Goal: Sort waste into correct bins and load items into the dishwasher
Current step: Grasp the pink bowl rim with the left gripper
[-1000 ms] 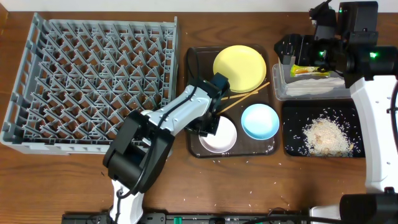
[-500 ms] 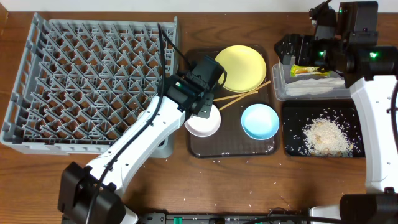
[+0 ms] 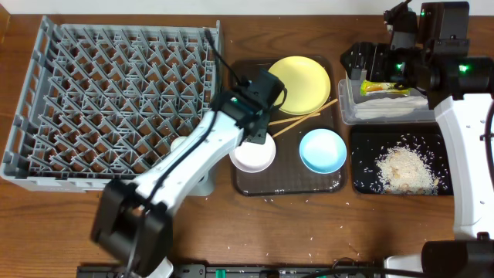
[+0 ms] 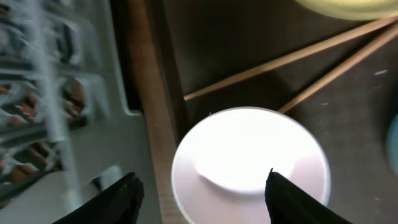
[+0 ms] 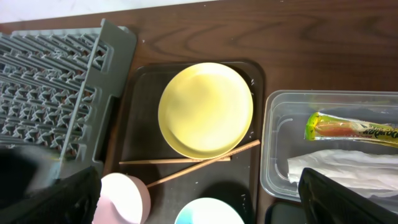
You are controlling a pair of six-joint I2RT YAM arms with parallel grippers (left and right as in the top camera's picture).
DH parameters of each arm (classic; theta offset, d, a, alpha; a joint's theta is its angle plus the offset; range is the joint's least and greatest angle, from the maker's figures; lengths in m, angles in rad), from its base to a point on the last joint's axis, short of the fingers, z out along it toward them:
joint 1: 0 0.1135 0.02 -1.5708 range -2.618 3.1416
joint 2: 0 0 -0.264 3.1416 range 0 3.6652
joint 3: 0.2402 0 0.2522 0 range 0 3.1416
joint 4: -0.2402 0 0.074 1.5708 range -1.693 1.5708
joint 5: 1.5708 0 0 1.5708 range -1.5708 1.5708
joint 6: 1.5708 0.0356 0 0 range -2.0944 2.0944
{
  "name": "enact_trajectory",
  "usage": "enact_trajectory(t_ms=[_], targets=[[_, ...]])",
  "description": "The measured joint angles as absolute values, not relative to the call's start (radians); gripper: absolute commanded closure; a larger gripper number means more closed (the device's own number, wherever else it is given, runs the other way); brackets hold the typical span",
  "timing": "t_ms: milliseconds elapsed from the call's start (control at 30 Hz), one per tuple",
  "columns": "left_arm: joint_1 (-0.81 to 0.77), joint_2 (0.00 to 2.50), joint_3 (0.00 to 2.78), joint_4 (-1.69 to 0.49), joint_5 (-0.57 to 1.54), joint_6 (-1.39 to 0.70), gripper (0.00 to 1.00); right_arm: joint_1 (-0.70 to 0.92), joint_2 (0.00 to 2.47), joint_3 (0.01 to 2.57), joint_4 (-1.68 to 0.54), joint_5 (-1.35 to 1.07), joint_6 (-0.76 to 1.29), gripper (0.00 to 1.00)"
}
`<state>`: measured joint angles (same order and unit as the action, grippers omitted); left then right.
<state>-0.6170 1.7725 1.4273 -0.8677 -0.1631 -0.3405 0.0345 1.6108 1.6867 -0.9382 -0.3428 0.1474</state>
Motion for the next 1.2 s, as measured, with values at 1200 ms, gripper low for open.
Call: enact_trajectory(t_ms=[1200], targets=[[-0.617, 2.019, 1.413, -0.806, -0.055, -0.133, 0.57, 0.035, 1.611, 1.687, -0.938, -0.343, 0.147, 0.01]])
